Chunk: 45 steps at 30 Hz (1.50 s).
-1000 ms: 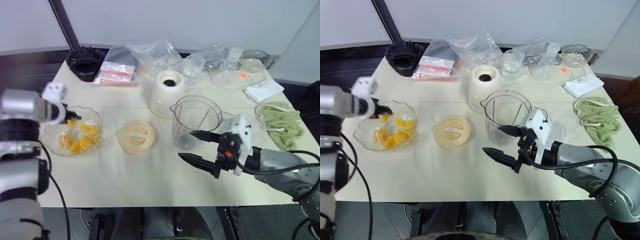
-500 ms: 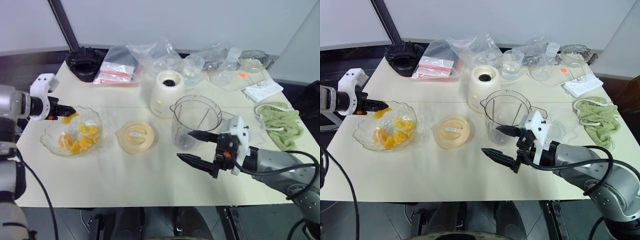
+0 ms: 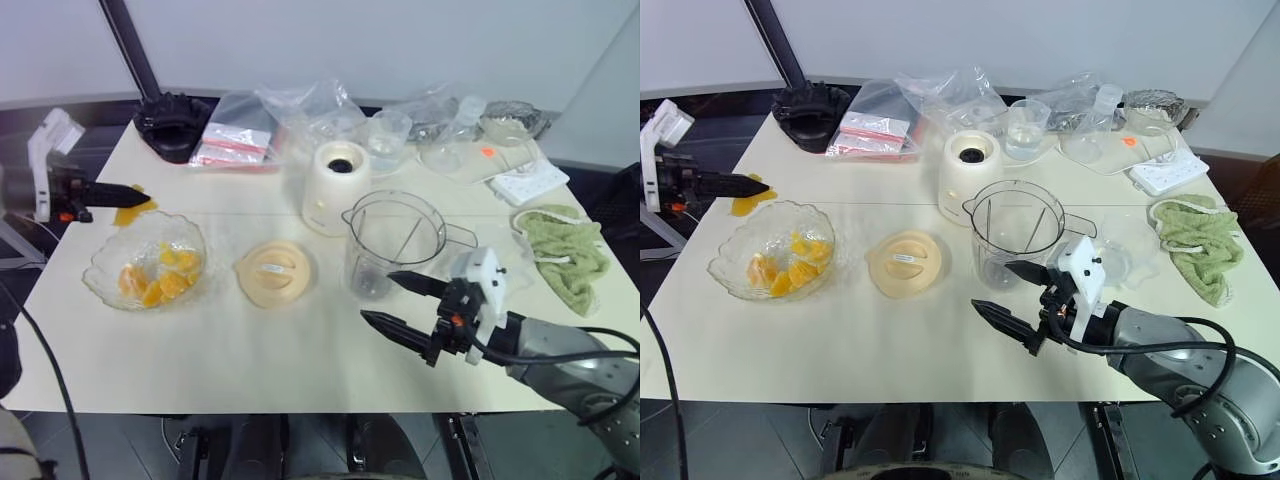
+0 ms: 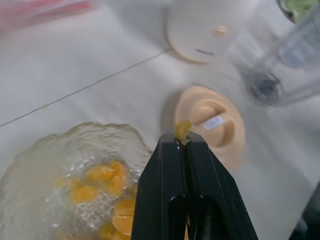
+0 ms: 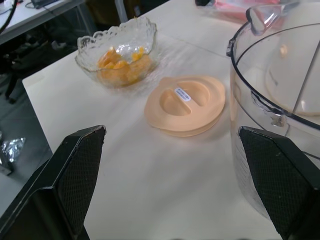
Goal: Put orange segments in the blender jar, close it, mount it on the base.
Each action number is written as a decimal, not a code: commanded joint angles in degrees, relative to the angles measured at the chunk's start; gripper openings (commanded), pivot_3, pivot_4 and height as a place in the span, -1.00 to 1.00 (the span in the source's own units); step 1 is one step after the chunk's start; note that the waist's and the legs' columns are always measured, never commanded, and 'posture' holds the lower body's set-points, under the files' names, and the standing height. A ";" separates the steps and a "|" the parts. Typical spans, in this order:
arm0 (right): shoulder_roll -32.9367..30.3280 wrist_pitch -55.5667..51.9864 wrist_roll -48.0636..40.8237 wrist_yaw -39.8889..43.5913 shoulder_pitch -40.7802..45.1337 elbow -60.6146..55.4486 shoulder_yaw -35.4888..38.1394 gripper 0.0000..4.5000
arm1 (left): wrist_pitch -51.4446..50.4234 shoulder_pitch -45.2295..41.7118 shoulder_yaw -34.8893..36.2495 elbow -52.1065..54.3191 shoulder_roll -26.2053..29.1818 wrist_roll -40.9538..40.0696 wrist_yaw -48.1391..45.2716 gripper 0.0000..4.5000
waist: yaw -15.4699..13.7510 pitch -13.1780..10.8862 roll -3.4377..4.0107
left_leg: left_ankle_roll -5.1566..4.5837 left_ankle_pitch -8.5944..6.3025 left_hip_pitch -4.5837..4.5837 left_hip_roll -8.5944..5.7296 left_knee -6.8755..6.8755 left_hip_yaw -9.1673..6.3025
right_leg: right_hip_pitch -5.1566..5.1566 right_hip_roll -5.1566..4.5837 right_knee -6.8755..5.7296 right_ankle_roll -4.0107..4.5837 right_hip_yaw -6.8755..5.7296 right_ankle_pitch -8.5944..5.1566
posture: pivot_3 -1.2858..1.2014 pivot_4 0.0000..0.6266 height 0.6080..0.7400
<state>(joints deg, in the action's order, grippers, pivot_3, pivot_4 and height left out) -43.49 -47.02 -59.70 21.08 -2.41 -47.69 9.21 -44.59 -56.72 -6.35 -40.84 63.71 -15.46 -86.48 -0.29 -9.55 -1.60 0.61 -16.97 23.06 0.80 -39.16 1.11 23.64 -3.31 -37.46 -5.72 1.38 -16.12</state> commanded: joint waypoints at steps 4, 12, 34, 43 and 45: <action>2.33 1.25 0.36 -2.88 -0.19 -3.91 -1.83 1.00 | 5.01 0.81 2.08 -4.16 0.87 1.40 -1.78 -0.98 | 0.04 0.00 0.00 | 0.00 0.00 0.00 0.02 0.00 0.00 | 0.00 0.02 0.00 -0.01 0.00 0.00 | 0.03 -0.52 1.00; 4.23 0.87 -0.23 -6.90 -1.28 -6.20 -3.99 1.00 | 4.48 -6.91 -0.08 -4.64 -2.06 4.34 -3.68 -0.98 | -0.43 0.01 -0.08 | -0.01 0.00 0.12 -0.01 -0.11 -0.05 | 0.01 0.04 0.00 -0.01 -0.02 0.01 | 0.03 -0.52 1.00; 5.21 10.29 1.95 -18.63 -22.45 -12.31 6.18 1.00 | 20.70 -33.75 -14.29 -17.15 -35.59 -2.32 -6.02 -0.98 | 0.80 0.01 -0.06 | -0.10 -0.04 0.24 -0.10 -0.18 -0.04 | 0.08 0.11 0.05 -0.16 0.09 0.08 | 0.03 -0.52 1.00; 1.41 20.54 0.34 -20.82 -32.13 -12.31 13.97 1.00 | 32.22 -33.49 -10.31 -27.21 -51.93 4.56 -3.21 -0.98 | 1.06 0.01 -0.07 | -0.12 -0.03 0.23 -0.13 -0.19 -0.01 | 0.07 0.29 0.04 -0.16 0.17 0.08 | 0.03 -0.52 1.00; 0.34 22.13 0.01 -21.24 -33.47 -12.31 14.60 1.00 | 34.24 -32.94 -9.78 -27.88 -53.68 5.84 -2.10 -0.98 | 0.91 0.00 -0.07 | -0.12 -0.04 0.22 -0.10 -0.19 -0.02 | 0.07 0.36 0.04 -0.16 0.20 0.08 | 0.03 -0.52 1.00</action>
<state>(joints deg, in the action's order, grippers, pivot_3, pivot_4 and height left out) -42.55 -27.14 -58.77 0.18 -35.50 -58.19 22.04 -12.43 -89.10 -18.11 -68.90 10.50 -10.63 -89.40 0.63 -9.55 -1.66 0.49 -17.01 23.28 0.71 -39.36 1.09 23.71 -2.92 -37.43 -5.88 1.57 -16.04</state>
